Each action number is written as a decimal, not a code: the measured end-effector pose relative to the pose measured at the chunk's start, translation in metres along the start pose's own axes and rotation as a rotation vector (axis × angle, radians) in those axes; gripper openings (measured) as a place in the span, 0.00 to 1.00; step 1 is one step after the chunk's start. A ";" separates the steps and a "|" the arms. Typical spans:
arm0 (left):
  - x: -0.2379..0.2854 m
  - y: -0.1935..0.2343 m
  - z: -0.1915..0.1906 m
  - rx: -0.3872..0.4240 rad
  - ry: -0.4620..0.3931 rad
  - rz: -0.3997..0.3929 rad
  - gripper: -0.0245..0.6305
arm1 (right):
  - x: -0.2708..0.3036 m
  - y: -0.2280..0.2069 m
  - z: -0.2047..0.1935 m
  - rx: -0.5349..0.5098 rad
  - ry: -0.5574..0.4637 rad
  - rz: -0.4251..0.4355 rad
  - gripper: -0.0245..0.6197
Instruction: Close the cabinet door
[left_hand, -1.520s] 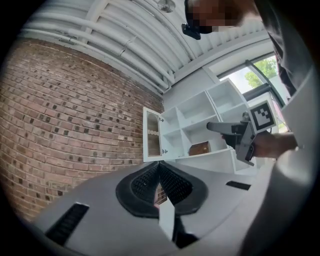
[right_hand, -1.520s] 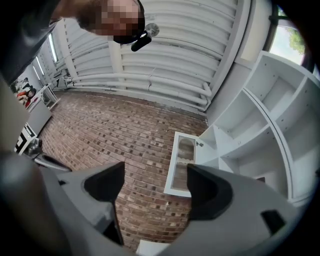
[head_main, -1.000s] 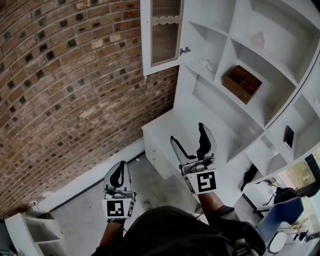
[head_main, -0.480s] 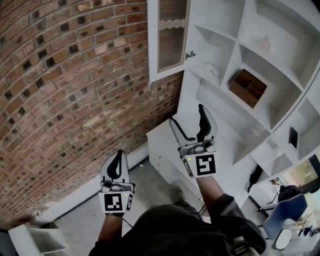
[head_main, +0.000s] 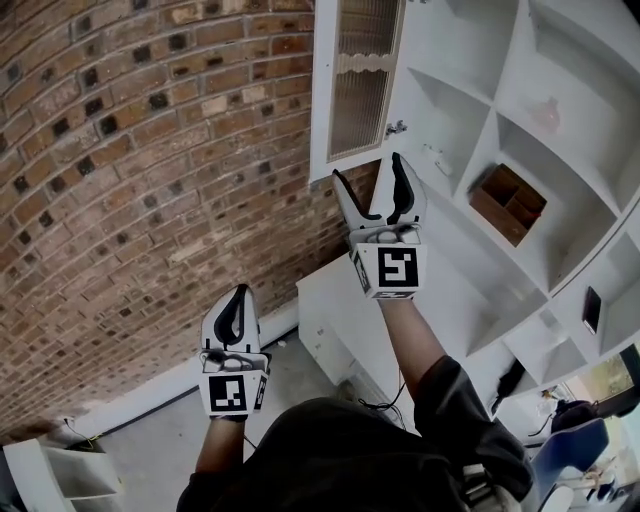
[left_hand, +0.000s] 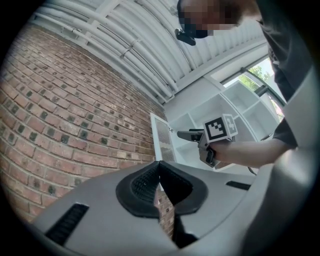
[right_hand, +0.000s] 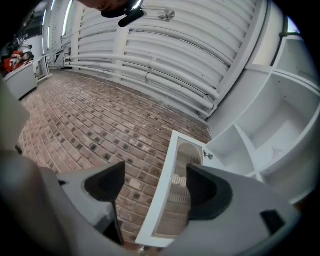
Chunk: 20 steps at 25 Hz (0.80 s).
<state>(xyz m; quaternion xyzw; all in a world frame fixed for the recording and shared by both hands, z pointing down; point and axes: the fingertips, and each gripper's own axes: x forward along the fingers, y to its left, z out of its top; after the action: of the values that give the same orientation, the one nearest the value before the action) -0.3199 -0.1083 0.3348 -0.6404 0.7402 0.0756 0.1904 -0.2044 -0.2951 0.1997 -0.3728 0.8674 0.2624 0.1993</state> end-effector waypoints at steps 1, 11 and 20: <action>0.004 0.001 0.000 0.000 -0.002 0.006 0.04 | 0.012 -0.003 -0.001 -0.007 -0.003 -0.002 0.64; 0.031 0.017 -0.013 0.012 0.013 0.075 0.04 | 0.129 -0.018 -0.022 -0.070 -0.020 -0.024 0.64; 0.020 0.042 -0.033 -0.010 0.072 0.173 0.04 | 0.209 -0.025 -0.054 -0.130 0.041 -0.052 0.62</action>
<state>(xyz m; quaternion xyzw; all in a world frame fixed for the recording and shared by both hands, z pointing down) -0.3695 -0.1319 0.3522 -0.5775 0.7986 0.0725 0.1532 -0.3279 -0.4559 0.1207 -0.4128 0.8423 0.3054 0.1638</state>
